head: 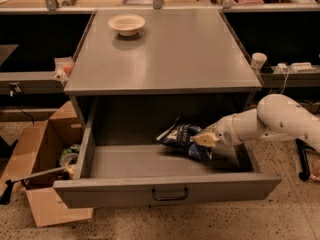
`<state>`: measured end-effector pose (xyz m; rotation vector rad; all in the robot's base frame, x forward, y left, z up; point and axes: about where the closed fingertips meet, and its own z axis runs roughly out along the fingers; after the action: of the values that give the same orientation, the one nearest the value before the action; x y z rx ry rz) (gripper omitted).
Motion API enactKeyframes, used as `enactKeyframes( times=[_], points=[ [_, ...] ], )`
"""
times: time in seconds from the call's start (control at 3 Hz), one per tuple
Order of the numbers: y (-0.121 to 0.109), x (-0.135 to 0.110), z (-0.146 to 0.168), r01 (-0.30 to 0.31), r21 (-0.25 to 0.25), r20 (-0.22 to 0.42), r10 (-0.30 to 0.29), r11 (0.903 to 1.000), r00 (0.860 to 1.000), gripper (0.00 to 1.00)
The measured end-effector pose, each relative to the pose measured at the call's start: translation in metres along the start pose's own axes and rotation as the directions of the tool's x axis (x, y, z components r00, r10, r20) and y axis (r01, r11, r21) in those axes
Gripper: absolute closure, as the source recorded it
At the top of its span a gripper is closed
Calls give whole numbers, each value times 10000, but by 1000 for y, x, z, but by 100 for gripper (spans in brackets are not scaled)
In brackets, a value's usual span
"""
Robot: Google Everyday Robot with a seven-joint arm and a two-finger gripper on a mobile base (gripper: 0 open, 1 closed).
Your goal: Place blue chip bag into top drawer
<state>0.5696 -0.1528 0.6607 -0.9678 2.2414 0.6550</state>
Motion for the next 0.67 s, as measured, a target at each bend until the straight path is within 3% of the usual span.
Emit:
enactKeyframes(
  times=[0.33, 0.67],
  points=[
    [-10, 4, 4, -202, 145, 44, 202, 9997, 9998, 83],
    [-14, -1, 4, -165, 206, 152, 162, 9997, 9998, 60]
  ],
)
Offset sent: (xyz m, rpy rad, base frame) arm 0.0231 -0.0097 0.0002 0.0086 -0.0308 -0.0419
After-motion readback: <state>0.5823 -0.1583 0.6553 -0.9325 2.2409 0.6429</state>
